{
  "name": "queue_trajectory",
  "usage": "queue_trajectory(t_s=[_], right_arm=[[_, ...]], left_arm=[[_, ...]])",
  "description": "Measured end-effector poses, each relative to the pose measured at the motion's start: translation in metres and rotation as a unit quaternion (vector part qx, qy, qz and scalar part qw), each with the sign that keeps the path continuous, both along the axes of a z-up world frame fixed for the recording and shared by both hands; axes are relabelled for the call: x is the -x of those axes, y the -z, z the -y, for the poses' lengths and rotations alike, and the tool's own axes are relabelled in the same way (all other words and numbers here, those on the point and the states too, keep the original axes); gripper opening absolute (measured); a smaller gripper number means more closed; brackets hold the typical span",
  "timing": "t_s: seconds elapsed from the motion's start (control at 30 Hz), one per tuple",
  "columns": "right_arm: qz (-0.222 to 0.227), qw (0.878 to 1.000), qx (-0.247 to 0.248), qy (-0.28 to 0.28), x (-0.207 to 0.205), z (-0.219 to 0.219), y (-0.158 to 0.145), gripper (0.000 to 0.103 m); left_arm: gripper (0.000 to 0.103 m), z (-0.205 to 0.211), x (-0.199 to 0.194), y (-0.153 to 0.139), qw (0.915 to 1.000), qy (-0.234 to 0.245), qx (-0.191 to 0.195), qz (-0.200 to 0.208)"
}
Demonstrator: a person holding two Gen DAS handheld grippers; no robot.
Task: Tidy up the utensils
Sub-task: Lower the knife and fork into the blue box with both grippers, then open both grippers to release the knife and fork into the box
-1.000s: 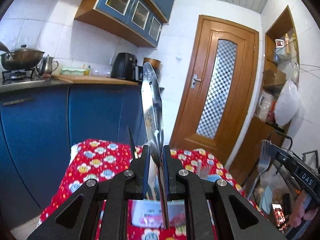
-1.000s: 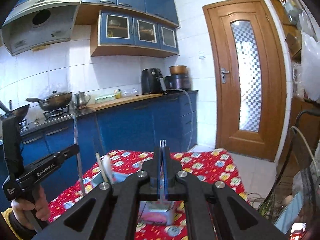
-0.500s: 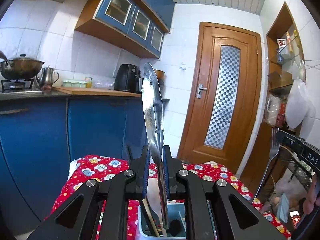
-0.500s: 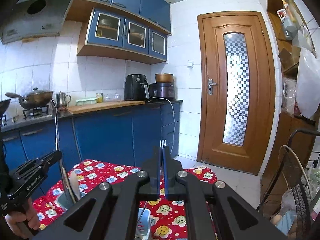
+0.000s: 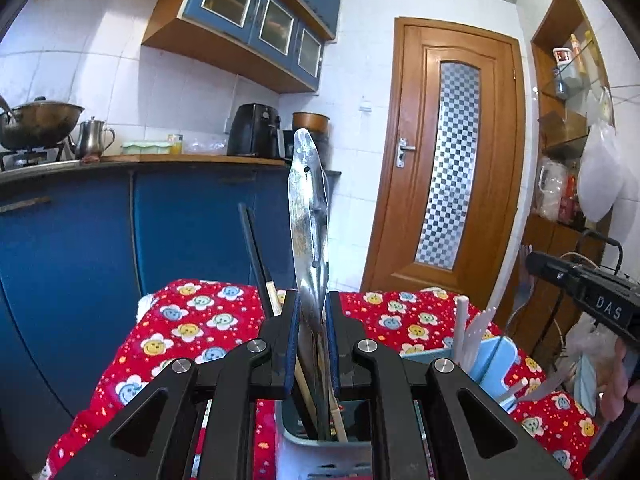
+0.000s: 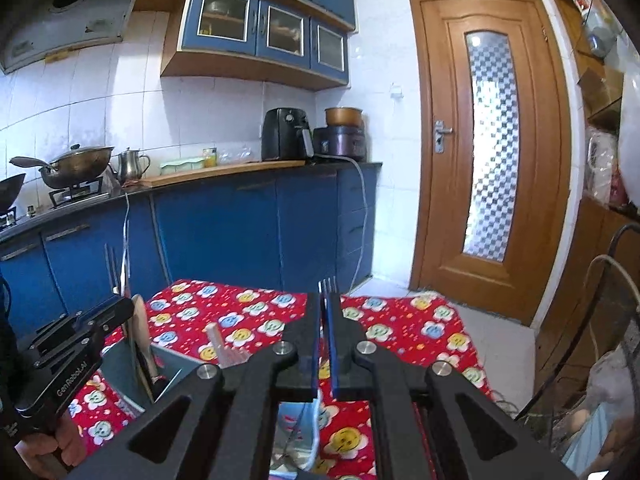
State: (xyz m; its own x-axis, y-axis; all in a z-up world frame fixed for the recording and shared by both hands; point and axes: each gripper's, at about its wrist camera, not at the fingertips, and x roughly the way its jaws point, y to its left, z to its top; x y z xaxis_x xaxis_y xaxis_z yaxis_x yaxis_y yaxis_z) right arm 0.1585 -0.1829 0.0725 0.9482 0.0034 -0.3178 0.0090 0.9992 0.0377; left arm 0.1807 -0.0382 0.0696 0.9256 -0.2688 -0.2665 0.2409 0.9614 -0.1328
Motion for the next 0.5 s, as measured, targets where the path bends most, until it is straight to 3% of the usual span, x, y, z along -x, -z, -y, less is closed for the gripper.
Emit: queue_trajectory(t_s=[0.23,0.3,0.5], right_arm=[[0.001,0.999,-0.033,-0.028,0.008,-0.002,-0.003,0.006],[0.006,0.999,-0.041,-0.032,0.012,-0.002,-0.005,0.012],[0.014,0.997,-0.063,-0.041,0.027,-0.003,-0.013,0.015]], left_arm=[[0.015,-0.001,0.004,-0.001,0.9995,0.011,0.005,-0.028],[0.018,-0.001,0.007,-0.003,0.9994,0.014,0.007,-0.030],[0.020,-0.005,0.021,-0.010,0.9994,0.017,0.011,-0.030]])
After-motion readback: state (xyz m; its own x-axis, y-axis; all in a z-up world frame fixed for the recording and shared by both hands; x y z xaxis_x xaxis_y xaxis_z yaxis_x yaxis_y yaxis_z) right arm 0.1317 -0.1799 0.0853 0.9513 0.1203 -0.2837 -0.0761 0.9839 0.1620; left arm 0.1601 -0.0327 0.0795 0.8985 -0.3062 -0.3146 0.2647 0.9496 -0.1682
